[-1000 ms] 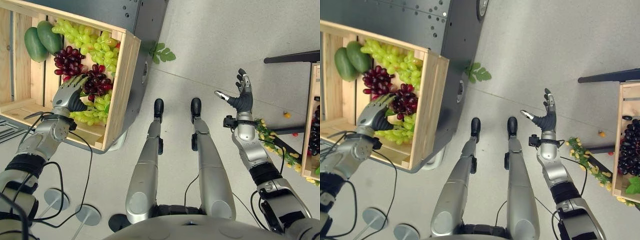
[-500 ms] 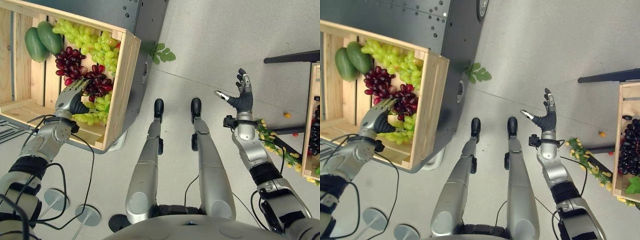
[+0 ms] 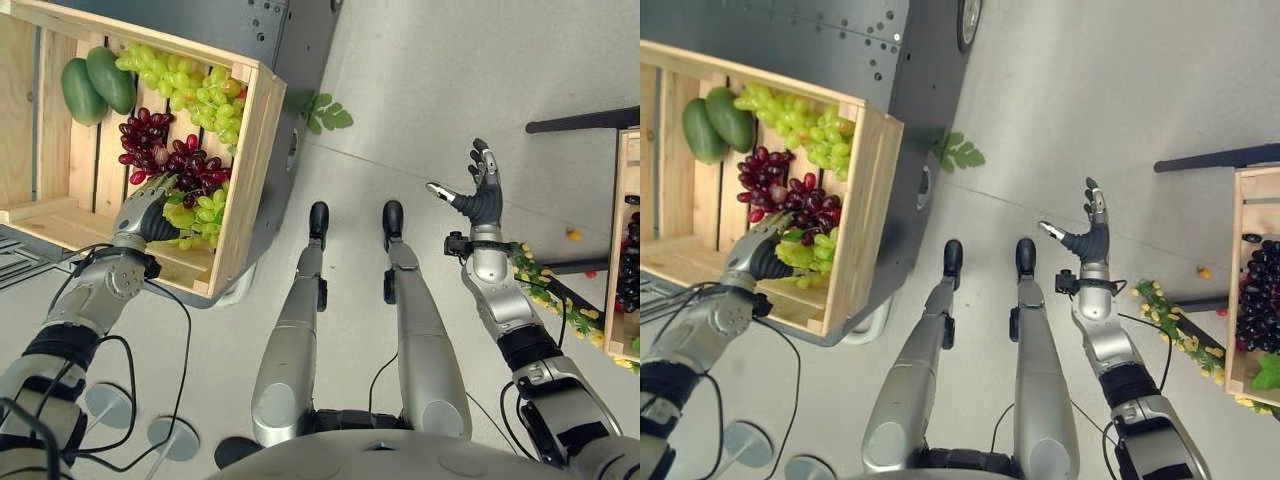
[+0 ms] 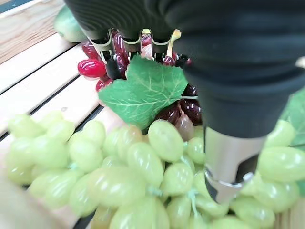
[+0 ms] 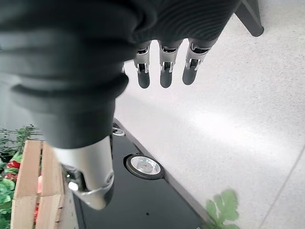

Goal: Pick up the fruits from the basket on one side to the basket on the other side

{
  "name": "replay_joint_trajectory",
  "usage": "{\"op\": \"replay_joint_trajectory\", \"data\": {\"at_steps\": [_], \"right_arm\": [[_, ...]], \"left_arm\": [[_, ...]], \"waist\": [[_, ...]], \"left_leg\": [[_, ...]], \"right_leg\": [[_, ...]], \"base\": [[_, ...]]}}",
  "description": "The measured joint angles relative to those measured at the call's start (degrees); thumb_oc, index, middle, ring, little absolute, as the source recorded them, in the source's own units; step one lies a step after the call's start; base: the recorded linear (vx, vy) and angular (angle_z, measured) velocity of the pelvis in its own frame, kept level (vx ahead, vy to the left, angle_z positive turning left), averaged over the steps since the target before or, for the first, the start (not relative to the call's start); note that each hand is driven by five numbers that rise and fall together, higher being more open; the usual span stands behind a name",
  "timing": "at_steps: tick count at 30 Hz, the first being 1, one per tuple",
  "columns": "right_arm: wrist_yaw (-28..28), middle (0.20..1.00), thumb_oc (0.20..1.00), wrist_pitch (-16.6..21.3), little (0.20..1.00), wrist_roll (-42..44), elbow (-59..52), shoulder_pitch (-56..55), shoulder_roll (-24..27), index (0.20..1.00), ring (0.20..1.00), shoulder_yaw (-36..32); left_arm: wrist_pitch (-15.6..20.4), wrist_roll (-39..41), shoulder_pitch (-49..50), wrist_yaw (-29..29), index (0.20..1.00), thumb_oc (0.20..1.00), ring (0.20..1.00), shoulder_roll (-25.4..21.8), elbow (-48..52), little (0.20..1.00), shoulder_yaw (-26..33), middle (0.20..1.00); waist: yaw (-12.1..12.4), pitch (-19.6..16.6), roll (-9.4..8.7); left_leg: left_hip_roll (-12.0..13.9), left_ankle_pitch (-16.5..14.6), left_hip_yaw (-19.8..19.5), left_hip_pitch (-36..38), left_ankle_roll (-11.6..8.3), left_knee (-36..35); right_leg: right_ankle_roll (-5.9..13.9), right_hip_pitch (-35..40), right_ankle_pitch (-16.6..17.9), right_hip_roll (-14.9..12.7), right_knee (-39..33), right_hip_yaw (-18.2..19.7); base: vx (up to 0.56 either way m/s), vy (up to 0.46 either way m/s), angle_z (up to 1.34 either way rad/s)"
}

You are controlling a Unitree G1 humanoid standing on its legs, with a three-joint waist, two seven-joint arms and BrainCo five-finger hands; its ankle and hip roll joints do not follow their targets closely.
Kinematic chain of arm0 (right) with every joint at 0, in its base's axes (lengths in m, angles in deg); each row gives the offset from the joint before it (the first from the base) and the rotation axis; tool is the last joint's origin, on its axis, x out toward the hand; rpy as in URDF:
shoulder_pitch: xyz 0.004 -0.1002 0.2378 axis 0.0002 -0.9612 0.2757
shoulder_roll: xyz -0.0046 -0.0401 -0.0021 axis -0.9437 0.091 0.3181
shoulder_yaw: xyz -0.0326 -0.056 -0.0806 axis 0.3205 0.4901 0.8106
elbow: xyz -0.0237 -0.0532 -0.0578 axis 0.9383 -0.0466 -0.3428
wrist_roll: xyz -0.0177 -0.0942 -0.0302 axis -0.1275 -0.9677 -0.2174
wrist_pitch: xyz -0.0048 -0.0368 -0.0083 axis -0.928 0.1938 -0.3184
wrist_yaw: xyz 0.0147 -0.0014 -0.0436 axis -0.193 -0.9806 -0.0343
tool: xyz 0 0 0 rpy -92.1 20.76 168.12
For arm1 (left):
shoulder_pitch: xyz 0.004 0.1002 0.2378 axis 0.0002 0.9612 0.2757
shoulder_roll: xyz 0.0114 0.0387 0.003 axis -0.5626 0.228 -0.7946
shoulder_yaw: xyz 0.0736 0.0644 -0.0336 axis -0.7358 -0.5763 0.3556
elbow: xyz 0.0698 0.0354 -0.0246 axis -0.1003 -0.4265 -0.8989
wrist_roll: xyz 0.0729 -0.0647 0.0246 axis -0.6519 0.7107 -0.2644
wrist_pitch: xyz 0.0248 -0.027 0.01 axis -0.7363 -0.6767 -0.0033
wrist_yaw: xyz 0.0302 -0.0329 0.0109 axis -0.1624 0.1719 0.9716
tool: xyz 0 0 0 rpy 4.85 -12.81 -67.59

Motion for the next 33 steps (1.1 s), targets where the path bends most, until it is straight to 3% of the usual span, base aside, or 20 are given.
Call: {"op": "replay_joint_trajectory", "data": {"at_steps": [3,9,11,12,13,14,15,16,20,22,25,27,33], "right_arm": [[0.05,1.000,1.000,-0.40,1.000,0.02,5.85,2.00,0.01,1.000,1.000,0.57],[1.51,1.000,1.000,-1.22,1.000,0.06,7.72,1.56,1.06,1.000,1.000,1.21],[2.16,1.000,1.000,-1.25,1.000,0.11,7.79,1.10,1.54,1.000,1.000,1.32],[2.74,1.000,1.000,-1.30,1.000,0.30,7.78,0.97,2.40,1.000,1.000,1.44],[3.00,1.000,1.000,-1.31,1.000,0.56,7.64,0.95,2.98,1.000,1.000,0.79],[3.00,1.000,1.000,-1.35,1.000,0.72,7.59,0.97,3.55,1.000,1.000,0.24],[3.30,1.000,1.000,-1.56,1.000,1.10,7.62,1.32,4.10,1.000,1.000,-0.13],[3.48,1.000,1.000,-1.58,1.000,1.42,7.16,1.29,3.93,1.000,1.000,-0.09],[3.57,1.000,1.000,-1.59,1.000,2.13,7.12,-0.18,4.27,1.000,1.000,-0.96],[3.67,1.000,1.000,-1.71,1.000,2.15,6.55,-0.15,3.31,1.000,1.000,-0.96],[3.76,1.000,1.000,-1.70,1.000,2.21,5.06,-1.55,2.45,1.000,1.000,-1.46],[3.82,1.000,1.000,-1.77,1.000,2.21,5.12,-3.11,2.36,1.000,1.000,-1.52],[3.84,1.000,1.000,-1.68,1.000,2.20,4.85,-3.91,1.88,1.000,1.000,-1.44]], "left_arm": [[-0.06,0.02,0.33,-1.01,1.000,1.000,1.000,1.47,-2.02,1.000,-0.89,1.000],[0.36,1.24,3.60,-2.77,1.000,1.000,1.000,2.72,-1.20,1.000,-2.19,1.000],[0.27,1.31,3.55,-2.84,1.000,1.000,1.000,2.82,-1.49,1.000,-2.15,1.000],[0.14,1.30,3.35,-3.17,1.000,1.000,1.000,2.89,-1.48,1.000,-2.14,1.000],[0.11,1.34,2.56,-3.30,1.000,1.000,1.000,3.72,-1.36,1.000,-2.40,1.000],[0.18,1.33,2.18,-3.30,1.000,1.000,1.000,4.37,-1.33,1.000,-2.95,1.000],[0.23,1.31,2.44,-3.26,1.000,1.000,1.000,5.02,-1.75,1.000,-3.18,1.000],[-0.03,1.27,2.99,-3.29,1.000,1.000,1.000,6.03,-2.49,1.000,-3.28,1.000],[-0.15,1.16,1.13,-3.18,1.000,1.000,1.000,6.35,-1.85,1.000,-4.37,1.000],[-0.05,1.10,1.45,-2.50,1.000,1.000,1.000,6.71,-1.59,1.000,-4.29,1.000],[-0.09,1.03,1.44,-2.15,1.000,1.000,1.000,6.93,-0.94,1.000,-4.18,1.000],[-0.17,0.93,0.35,-1.95,1.000,1.000,1.000,6.55,-0.12,1.000,-4.32,1.000],[-0.46,-1.31,-0.76,-0.15,1.000,1.000,1.000,4.84,0.77,1.000,-4.31,1.000]], "waist": [[0.10,-0.07,0.19],[0.57,-0.38,2.44],[0.41,-0.45,2.55],[-0.05,-0.45,2.55],[-0.56,-0.39,2.29],[-1.02,-0.39,2.29],[-0.96,-0.58,2.63],[-1.06,-0.64,2.82],[-2.73,-0.55,2.67],[-2.67,-0.33,1.51],[-3.58,-0.02,0.87],[-3.61,-0.05,0.48],[-3.45,0.02,-0.85]], "left_leg": [[0.06,0.03,-0.08,2.70,0.02,-0.51],[0.22,0.63,-2.18,6.77,-0.50,-2.26],[0.44,0.60,-2.41,7.25,-1.55,-2.07],[-0.38,-0.52,-2.87,7.30,-2.88,-2.02],[-2.73,-2.55,-3.61,6.12,-4.49,2.37],[-3.87,-2.34,-4.14,6.74,-3.07,3.76],[-4.47,-3.70,-5.12,9.29,-0.45,1.66],[-3.62,-3.48,-4.33,11.67,1.03,-1.63],[-4.09,-3.55,-2.93,10.82,1.77,-0.44],[-4.37,-4.25,0.07,10.58,3.00,-0.31],[-5.18,-5.03,2.67,8.59,4.33,1.56],[-5.36,-6.87,2.95,5.44,4.67,5.62],[-5.16,-6.20,2.65,1.99,4.50,5.25]], "right_leg": [[-0.03,2.55,-0.07,0.00,-0.10,-0.15],[-0.53,6.49,-0.57,-0.26,0.30,-2.13],[-1.20,6.30,-1.89,-0.13,2.53,-2.77],[-1.98,5.66,-3.28,-1.64,3.93,-3.41],[-2.15,5.10,-3.53,-4.06,4.51,-3.76],[-1.37,5.09,-3.35,-4.21,4.27,-2.64],[-0.41,5.51,-2.39,-3.30,3.21,-0.87],[0.13,6.43,-1.39,-2.82,2.14,-0.28],[0.98,7.30,0.51,-3.23,-0.80,0.06],[2.46,7.34,2.99,-2.33,-4.10,4.30],[3.71,6.41,4.89,-3.16,-5.95,5.62],[4.08,5.15,5.16,-3.32,-5.91,5.39],[3.97,3.59,7.62,-3.63,-10.37,4.48]], "base": [[0.00,-0.012,0.01],[-0.02,-0.027,0.13],[-0.09,0.046,0.33],[-0.01,0.116,0.52],[0.01,0.152,0.51],[0.02,0.135,0.15],[-0.02,0.083,-0.31],[-0.03,0.112,-0.34],[-0.05,0.336,-0.15],[-0.04,0.168,-0.62],[-0.10,0.056,-0.41],[-0.06,0.009,-0.09],[-0.01,-0.032,0.02]]}}
